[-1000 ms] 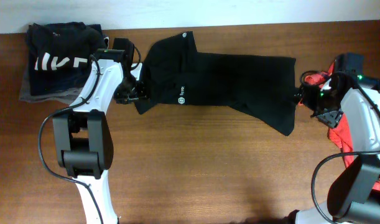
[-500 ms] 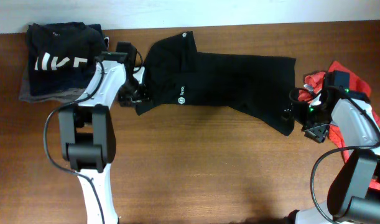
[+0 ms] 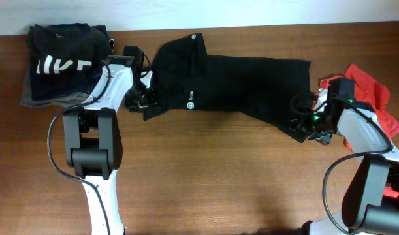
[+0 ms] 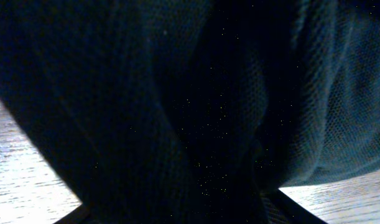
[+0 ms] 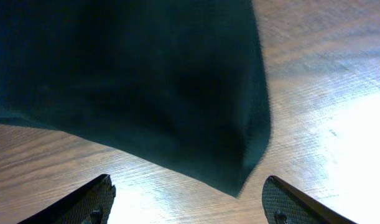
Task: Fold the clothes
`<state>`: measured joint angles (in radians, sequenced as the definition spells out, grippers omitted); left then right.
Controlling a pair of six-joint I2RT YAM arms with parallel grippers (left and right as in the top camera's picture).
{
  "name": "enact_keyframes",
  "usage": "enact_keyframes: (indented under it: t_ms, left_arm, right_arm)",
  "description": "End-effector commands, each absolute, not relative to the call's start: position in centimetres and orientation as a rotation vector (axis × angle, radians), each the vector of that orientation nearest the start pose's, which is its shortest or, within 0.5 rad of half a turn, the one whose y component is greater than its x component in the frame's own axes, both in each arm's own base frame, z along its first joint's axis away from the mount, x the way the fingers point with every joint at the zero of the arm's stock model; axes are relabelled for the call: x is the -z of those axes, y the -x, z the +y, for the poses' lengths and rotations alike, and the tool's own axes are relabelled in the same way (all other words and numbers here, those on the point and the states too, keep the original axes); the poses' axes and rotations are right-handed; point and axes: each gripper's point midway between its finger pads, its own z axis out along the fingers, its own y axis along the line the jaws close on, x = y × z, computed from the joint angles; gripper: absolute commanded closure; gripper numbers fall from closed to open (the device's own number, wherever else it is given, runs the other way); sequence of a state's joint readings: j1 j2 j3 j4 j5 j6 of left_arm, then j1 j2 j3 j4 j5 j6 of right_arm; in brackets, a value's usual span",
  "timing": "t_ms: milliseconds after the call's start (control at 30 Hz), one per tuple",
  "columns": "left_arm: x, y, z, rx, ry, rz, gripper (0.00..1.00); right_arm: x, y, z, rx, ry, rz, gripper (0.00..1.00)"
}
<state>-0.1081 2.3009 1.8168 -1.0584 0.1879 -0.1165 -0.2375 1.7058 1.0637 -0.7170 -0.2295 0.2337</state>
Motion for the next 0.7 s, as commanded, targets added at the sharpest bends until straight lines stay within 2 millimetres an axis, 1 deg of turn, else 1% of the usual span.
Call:
enact_keyframes:
  t_ms: [0, 100, 233, 400, 467, 533, 600, 633, 667]
  left_arm:
    - [0.3, -44.3, -7.9, 0.318, 0.019, 3.129, 0.40]
    - [0.3, -44.6, -7.9, 0.319, 0.017, 3.116, 0.40]
    - [0.3, -44.7, -8.0, 0.319, 0.016, 3.112, 0.40]
    - [0.3, -44.8, -8.0, 0.319, 0.016, 3.107, 0.40]
    - [0.3, -44.8, -8.0, 0.320, 0.016, 3.108, 0.40]
    - [0.3, -44.8, -8.0, 0.319, 0.016, 3.107, 0.41]
    - [0.3, -44.9, -8.0, 0.319, 0.015, 3.105, 0.49]
    - [0.3, -44.9, -8.0, 0.319, 0.015, 3.104, 0.54]
    - [0.3, -44.9, -8.0, 0.319, 0.015, 3.104, 0.58]
  right_arm:
    - [-3.2, -33.8, -4.1, -0.260, -0.589, 2.867, 0.20]
    - [-2.4, -33.7, -4.1, -0.257, -0.604, 2.886, 0.20]
    - [-1.1, -32.9, -3.9, -0.266, -0.653, 2.936, 0.20]
    - [-0.6, -32.8, -3.9, -0.269, -0.658, 2.948, 0.20]
    - [-0.6, -32.9, -3.9, -0.269, -0.657, 2.947, 0.22]
    - [-0.6, -32.9, -3.9, -0.268, -0.658, 2.947, 0.28]
    - [-0.6, -32.9, -3.9, -0.267, -0.657, 2.946, 0.37]
    - [-0.6, -32.9, -4.0, -0.262, -0.657, 2.945, 0.43]
    - [-0.6, -32.9, -4.1, -0.255, -0.657, 2.944, 0.54]
